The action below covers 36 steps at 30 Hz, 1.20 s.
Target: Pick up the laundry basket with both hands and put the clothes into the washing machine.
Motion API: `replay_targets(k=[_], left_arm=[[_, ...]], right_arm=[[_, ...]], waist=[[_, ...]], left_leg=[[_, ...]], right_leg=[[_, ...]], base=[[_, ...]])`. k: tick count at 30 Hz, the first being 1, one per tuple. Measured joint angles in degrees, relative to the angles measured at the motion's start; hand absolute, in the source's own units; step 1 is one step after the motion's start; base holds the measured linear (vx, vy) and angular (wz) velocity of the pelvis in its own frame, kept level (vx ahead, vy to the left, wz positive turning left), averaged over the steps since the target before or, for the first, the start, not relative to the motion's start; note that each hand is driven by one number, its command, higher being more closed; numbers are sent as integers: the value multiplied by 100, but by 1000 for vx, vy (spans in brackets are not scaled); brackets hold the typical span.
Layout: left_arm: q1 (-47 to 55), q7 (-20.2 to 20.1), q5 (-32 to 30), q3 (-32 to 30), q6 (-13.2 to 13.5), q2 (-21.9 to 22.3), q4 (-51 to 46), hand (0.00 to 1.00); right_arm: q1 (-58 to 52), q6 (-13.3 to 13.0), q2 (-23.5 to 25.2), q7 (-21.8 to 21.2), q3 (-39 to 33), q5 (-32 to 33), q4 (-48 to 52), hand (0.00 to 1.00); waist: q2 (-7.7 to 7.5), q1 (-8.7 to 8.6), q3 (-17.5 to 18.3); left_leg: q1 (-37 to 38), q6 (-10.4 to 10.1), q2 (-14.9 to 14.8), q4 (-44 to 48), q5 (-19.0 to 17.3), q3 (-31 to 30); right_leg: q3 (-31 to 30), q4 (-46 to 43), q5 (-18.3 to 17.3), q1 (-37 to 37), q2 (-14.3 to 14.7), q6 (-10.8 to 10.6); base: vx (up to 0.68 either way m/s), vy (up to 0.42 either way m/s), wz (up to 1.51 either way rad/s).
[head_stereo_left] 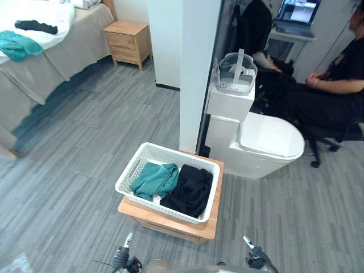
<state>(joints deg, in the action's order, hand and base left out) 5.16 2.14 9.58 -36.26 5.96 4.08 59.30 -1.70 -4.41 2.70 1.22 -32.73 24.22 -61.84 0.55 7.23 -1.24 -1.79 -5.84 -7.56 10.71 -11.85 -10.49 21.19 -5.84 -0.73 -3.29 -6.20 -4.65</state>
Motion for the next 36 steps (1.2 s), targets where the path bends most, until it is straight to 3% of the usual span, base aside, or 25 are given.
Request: replay_targets(k=[2, 4, 11, 13, 17, 22, 24, 29, 33, 36], left_arm=[[88, 18, 13, -203, 22, -37, -30, 0], [113, 34, 130, -552, 70, -122, -38, 0], [509, 225, 821, -1823, 232, -1228, -1360, 0], [490, 358, 835, -1840, 302, -1397, -1894, 0], [233, 647, 693, -1752, 461, -1664, -2918, 0], [-349, 979, -17, -761, 511, -2585, -3476, 0], [-683, 1082, -263, -387, 515, -2739, -3486, 0], [-1387, 1309, -716, 507, 427, -2805, -3672, 0], [-1882, 1432, -966, 1004, 294, -2806, -3669, 0], [-2278, 1425, -1043, 1344, 241, -2806, -3616, 0]], right_arm=[[-52, -10, -65, 2, -132, 75, 76, 0], [-114, -30, -100, 0, -192, 243, 318, 0], [-787, -244, -95, 193, -358, 719, 2464, 0], [-781, -410, -177, 279, -342, 715, 2926, 0], [-688, -450, -352, 363, 209, 654, 3547, 0], [-73, -413, -416, 339, 1573, 448, 3624, 0], [298, -405, -425, 282, 2086, 439, 3554, 0], [1328, -376, -204, 118, 3468, 399, 2890, 0], [1738, -431, -128, 142, 3752, 212, 2710, 0], [2070, -456, -247, 177, 3949, 207, 2663, 0]], waist=[[109, 3, 74], [100, 4, 102], [-289, 6, 249], [-295, 23, 250], [-220, 142, 238], [-186, 295, -19], [-140, 321, -205], [-314, 467, -602], [-466, 470, -930], [-471, 475, -1179]], left_leg=[[101, -66, -123, -183, 44, -40], [142, -67, -153, -270, 44, -36], [-125, -91, -123, -263, 34, -16], [-102, -99, -98, -245, 39, -26], [-223, -102, -44, -176, 42, -29], [-453, -144, -35, -47, 70, -60], [-535, -164, -33, -21, 84, -93], [-760, -201, -44, 58, 113, -25], [-962, -201, -22, 256, 113, -17], [-1064, -202, -49, 351, 113, -10]], right_leg=[[73, 119, 6, 142, 127, 59], [78, 254, 5, 203, 183, 74], [67, 619, 82, 99, 237, 77], [75, 621, 96, 86, 235, 64], [83, 654, 131, -12, 208, 58], [111, 794, 252, -98, 202, 96], [128, 807, 295, -153, 207, 122], [-70, 860, 470, -424, 242, 191], [-117, 912, 623, -547, 242, 219], [-135, 913, 696, -623, 267, 277]], base=[[78, -192, 15], [15, -94, 0], [18, -4, -2], [75, 8, 1], [29, 11, -4], [-14, 3, 1], [-76, -7, 1], [-75, -9, -17], [-74, -4, -10], [-122, -36, -9]])
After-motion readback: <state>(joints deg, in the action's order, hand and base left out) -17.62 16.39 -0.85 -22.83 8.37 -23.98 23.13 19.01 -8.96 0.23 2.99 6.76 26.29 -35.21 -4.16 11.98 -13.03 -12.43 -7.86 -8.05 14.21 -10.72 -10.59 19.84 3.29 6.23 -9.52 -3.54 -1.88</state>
